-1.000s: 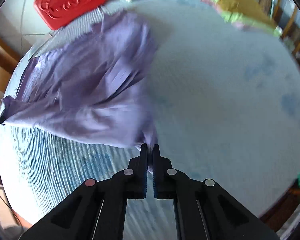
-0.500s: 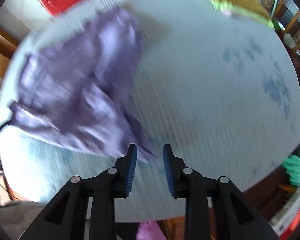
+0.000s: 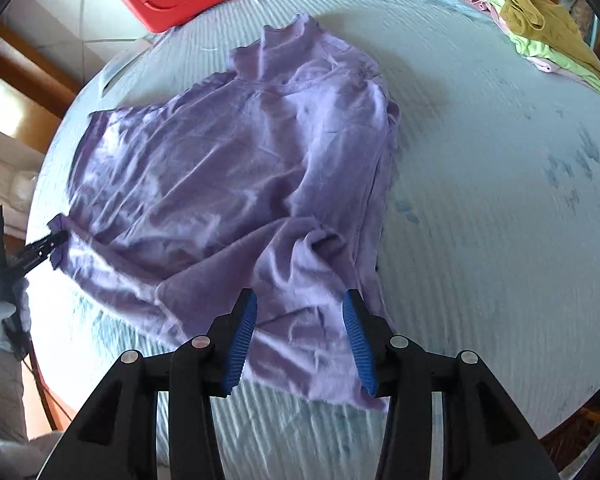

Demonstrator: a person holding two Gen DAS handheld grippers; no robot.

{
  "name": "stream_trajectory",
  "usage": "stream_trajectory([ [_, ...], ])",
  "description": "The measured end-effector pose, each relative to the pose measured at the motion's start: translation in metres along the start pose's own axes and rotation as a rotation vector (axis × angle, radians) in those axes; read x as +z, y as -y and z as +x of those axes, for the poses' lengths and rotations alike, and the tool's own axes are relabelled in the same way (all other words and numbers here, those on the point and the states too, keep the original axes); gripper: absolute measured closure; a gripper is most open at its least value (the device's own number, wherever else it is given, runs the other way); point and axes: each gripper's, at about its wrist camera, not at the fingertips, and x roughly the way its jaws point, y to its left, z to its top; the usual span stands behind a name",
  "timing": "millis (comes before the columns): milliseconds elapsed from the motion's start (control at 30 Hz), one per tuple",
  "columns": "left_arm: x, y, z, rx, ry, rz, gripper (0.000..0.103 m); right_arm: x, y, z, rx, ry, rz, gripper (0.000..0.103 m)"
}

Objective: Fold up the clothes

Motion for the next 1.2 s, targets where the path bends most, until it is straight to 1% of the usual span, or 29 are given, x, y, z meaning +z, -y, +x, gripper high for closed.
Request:
stream_trajectory([
  [33,0.000,-0.003,-0.001,-0.003,0.004,-0.019,0.099,0.001,-0.001,0.005,0.006,-0.022,-0.008,0.059],
  [67,0.000,-0.006,-0.003,-0.005,0.012,-0.038,0.099,0.003,-0.001,0.010,0.012,-0.044,-0.016,0.063],
  [100,0.000,-0.008,-0.007,0.000,0.023,-0.051,0.099,0.004,-0.002,0.014,0.019,-0.066,-0.024,0.086],
  [133,0.001,-0.011,-0.012,0.007,0.036,-0.057,0.099,0.005,-0.004,0.016,0.051,-0.089,-0.028,0.098],
  [167,0.001,-0.013,-0.017,0.014,0.050,-0.061,0.099,0.006,-0.006,0.017,0.084,-0.111,-0.031,0.101],
  [200,0.002,-0.014,-0.021,0.031,0.059,-0.060,0.099,0.011,-0.003,0.011,0.137,-0.088,0.010,0.101],
  [267,0.005,-0.016,-0.021,0.034,0.061,-0.064,0.099,0.022,0.004,0.000,0.244,-0.041,0.092,0.101],
  [300,0.006,-0.017,-0.020,0.034,0.060,-0.066,0.099,0.030,0.012,-0.006,0.296,0.009,0.164,0.101],
  [333,0.007,-0.018,-0.020,0.033,0.060,-0.068,0.099,0.041,0.023,-0.010,0.323,0.068,0.253,0.101],
  [400,0.009,-0.019,-0.018,0.031,0.059,-0.073,0.099,0.054,0.032,-0.012,0.203,0.102,0.270,0.095],
  [433,0.010,-0.020,-0.018,0.031,0.059,-0.075,0.099,0.058,0.036,-0.014,0.157,0.125,0.276,0.092],
  [467,0.011,-0.021,-0.017,0.030,0.058,-0.077,0.099,0.061,0.042,-0.016,0.152,0.135,0.303,0.086],
  [500,0.012,-0.022,-0.016,0.029,0.058,-0.080,0.099,0.060,0.049,-0.018,0.143,0.140,0.332,0.076],
  [533,0.013,-0.023,-0.016,0.029,0.058,-0.082,0.099,0.059,0.055,-0.021,0.134,0.145,0.361,0.074],
  [633,0.011,-0.024,-0.016,0.007,0.056,-0.079,0.098,0.042,0.045,-0.026,0.044,0.102,0.223,0.075],
  [667,0.009,-0.023,-0.016,0.002,0.055,-0.072,0.098,0.033,0.042,-0.024,0.012,0.068,0.185,0.075],
  [800,-0.001,-0.020,-0.015,-0.003,0.041,-0.050,0.090,0.000,0.042,-0.014,-0.018,-0.027,0.120,0.075],
  [967,-0.007,-0.012,-0.006,0.043,0.013,-0.033,0.089,-0.012,0.030,-0.001,-0.016,-0.038,0.063,0.074],
  [1000,-0.007,-0.013,-0.003,0.054,0.004,-0.037,0.090,-0.015,0.026,0.005,-0.025,-0.066,0.038,0.080],
  [1033,-0.008,-0.013,-0.003,0.061,0.003,-0.039,0.091,-0.017,0.021,0.011,-0.035,-0.094,0.013,0.094],
  [1067,-0.008,-0.013,-0.003,0.066,0.004,-0.041,0.091,-0.021,0.017,0.013,-0.054,-0.118,-0.007,0.100],
  [1133,-0.009,-0.012,-0.003,0.078,0.006,-0.042,0.092,-0.029,0.020,0.005,-0.046,-0.112,0.022,0.100],
  [1200,-0.011,-0.012,-0.003,0.083,0.005,-0.042,0.092,-0.044,0.037,-0.010,-0.028,-0.110,0.099,0.100],
])
